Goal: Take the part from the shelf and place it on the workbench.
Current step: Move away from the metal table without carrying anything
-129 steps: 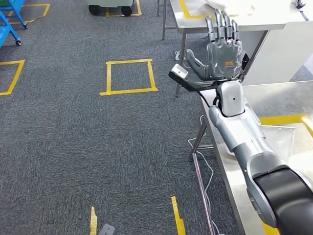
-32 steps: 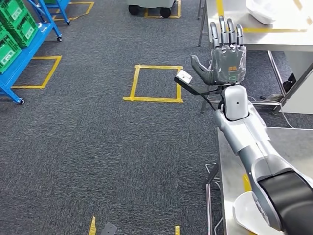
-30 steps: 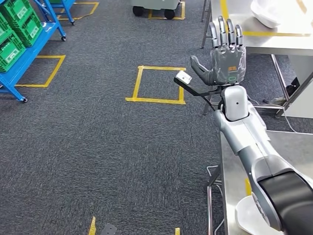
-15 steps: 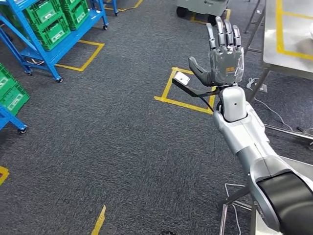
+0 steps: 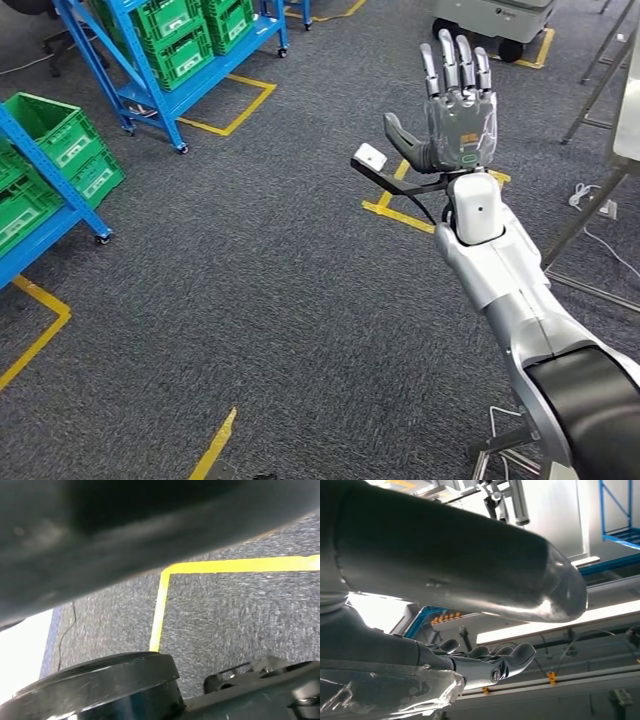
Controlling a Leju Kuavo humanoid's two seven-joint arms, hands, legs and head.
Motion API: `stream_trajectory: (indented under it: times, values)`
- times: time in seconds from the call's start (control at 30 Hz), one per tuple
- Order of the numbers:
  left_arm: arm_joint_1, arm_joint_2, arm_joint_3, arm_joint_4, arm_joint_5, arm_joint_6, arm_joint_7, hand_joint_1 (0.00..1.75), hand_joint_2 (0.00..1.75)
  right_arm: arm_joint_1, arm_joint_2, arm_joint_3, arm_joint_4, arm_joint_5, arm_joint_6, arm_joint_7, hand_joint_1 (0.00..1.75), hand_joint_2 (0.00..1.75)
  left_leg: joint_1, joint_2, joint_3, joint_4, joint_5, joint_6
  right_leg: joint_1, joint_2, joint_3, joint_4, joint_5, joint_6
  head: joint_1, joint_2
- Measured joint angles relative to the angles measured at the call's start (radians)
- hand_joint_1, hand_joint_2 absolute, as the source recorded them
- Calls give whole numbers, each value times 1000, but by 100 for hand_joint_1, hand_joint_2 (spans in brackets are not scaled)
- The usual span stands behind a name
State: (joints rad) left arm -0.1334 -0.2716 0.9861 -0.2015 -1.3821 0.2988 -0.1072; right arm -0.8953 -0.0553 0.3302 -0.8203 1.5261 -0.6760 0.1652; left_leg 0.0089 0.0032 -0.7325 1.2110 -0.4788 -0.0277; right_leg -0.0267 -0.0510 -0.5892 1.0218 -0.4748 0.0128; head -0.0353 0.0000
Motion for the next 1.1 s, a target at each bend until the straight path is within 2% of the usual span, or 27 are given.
stream_trajectory:
  times: [0.07,0.13,0.2,0.23,0.3,0.33,0.4,0.43,0.47,0.5,0.53,0.57,0.6,0.63,0.67,0.7,0.73,0.77,0.8,0.83,0.87,0.9,0.93,0.97,1.0,1.03,1.1]
  values:
    - [-1,0,0,0,0,-1,0,0,0,-3,0,0,0,0,0,0,0,0,-8,42,63,-131,59,9,4,-22,10,0,-8,7,0,0]
    - [-2,0,0,0,0,-2,0,0,0,-5,0,-1,0,1,0,0,0,0,-19,68,92,-191,68,20,10,-43,16,-1,-15,18,2,0]
    - [-1,0,0,0,0,-3,0,0,0,-6,2,0,0,4,-1,1,0,0,-20,50,93,-197,66,32,11,-63,24,-6,-20,28,4,0]
    - [0,-1,0,0,0,-3,0,0,0,-6,4,0,0,6,-1,1,0,0,-19,38,96,-202,67,38,8,-55,24,-4,-27,33,5,0]
    - [0,-1,0,0,0,-3,1,0,0,-8,5,-2,0,9,-1,1,0,0,-14,16,102,-210,72,50,3,-5,-3,54,-64,38,9,0]
    - [-1,-2,0,0,0,-3,1,0,0,-7,5,-3,0,10,-1,1,0,0,-13,4,103,-211,72,54,2,24,-34,115,-93,38,10,0]
    - [-3,-3,0,0,0,-3,1,0,0,-2,4,-4,0,13,-1,2,0,0,-14,-24,104,-210,71,59,4,47,-108,248,-137,38,12,0]
    - [-2,-4,0,0,0,-3,1,0,0,2,4,-4,0,13,-1,2,0,0,-15,-39,105,-210,70,60,5,50,-132,279,-136,38,13,0]
    - [-1,-4,0,0,0,-3,1,0,0,4,3,-4,0,14,-1,2,0,0,-15,-55,106,-209,70,59,5,51,-138,271,-113,37,14,0]
    - [-1,-4,0,0,0,-3,2,0,0,5,3,-4,0,14,-1,2,0,0,-15,-71,108,-208,68,58,5,55,-124,224,-73,36,14,0]
    - [0,-4,0,0,-1,-3,2,0,0,5,3,-4,0,15,-1,2,0,0,-14,-86,110,-207,66,55,3,70,-99,153,-30,34,14,0]
    - [-1,-4,0,0,-1,-3,2,0,0,5,3,-4,0,16,-1,2,0,0,-14,-99,108,-203,64,51,0,95,-70,87,2,32,13,0]
    - [-2,-4,0,0,-1,-3,2,0,0,6,3,-5,0,16,-2,2,0,0,-13,-112,105,-200,63,46,-3,118,-47,38,19,31,12,0]
    - [-1,-4,0,0,-1,-2,2,0,0,7,3,-5,0,17,-2,2,0,0,-10,-124,100,-197,63,40,-4,135,-35,12,22,30,12,0]
    - [-1,-4,0,0,-1,-2,2,0,0,8,3,-4,-1,18,-2,3,0,0,-8,-135,95,-196,65,34,-3,138,-29,7,17,27,12,0]
    - [1,-3,0,0,-1,-2,2,0,0,9,4,-4,-2,18,-2,3,0,0,-5,-147,92,-197,66,28,-3,128,-26,4,15,24,13,0]
    - [3,-2,0,0,-1,-1,2,0,0,9,4,-4,-3,18,-2,3,0,0,-5,-142,90,-195,64,22,-3,116,-23,1,15,19,13,0]
    - [3,-2,0,0,-1,0,2,0,0,8,4,-3,-4,19,-2,3,0,0,-7,-121,83,-182,55,15,-4,103,-18,-1,15,13,9,0]
    - [3,-1,0,0,-1,1,3,0,0,7,4,-3,-6,20,-2,3,0,0,-9,-90,69,-152,38,9,-5,90,-13,-4,14,7,5,0]
    - [3,-1,0,0,-1,1,3,0,0,7,4,-4,-7,21,-2,3,0,0,-9,-52,44,-100,11,4,-3,77,-8,-5,12,2,1,0]
    - [2,-1,0,0,-1,2,3,0,0,7,4,-4,-8,23,-2,3,0,0,-6,-27,9,-32,-18,-1,-1,63,-5,-5,9,-2,-3,0]
    - [1,-1,0,0,-1,2,3,0,0,9,4,-4,-8,24,-1,2,0,0,-3,-16,-25,32,-41,-4,1,49,-3,-5,6,-4,-2,0]
    - [1,-1,0,0,-1,1,3,0,0,10,4,-3,-8,25,-1,2,0,0,-1,-12,-49,73,-49,-6,2,34,0,-5,4,-5,-2,0]
    - [1,-1,0,0,-1,1,2,0,0,11,4,-3,-8,25,-1,2,0,0,1,-10,-55,80,-39,-7,2,20,3,-5,1,-5,-3,0]
    - [2,-1,0,0,-1,2,2,0,0,11,4,-2,-8,26,-1,2,0,0,1,-7,-40,46,-11,-5,2,7,6,-5,-2,-4,-2,0]
    - [2,-1,0,0,-2,2,2,0,0,10,4,-2,-9,27,-2,2,0,0,-1,5,-7,-16,26,-2,3,-5,12,-5,-6,-2,-2,0]
    - [0,-1,0,0,-2,2,2,0,0,8,4,-3,-9,28,-2,2,0,0,-11,48,61,-142,72,9,9,-28,21,-4,-16,6,-2,0]
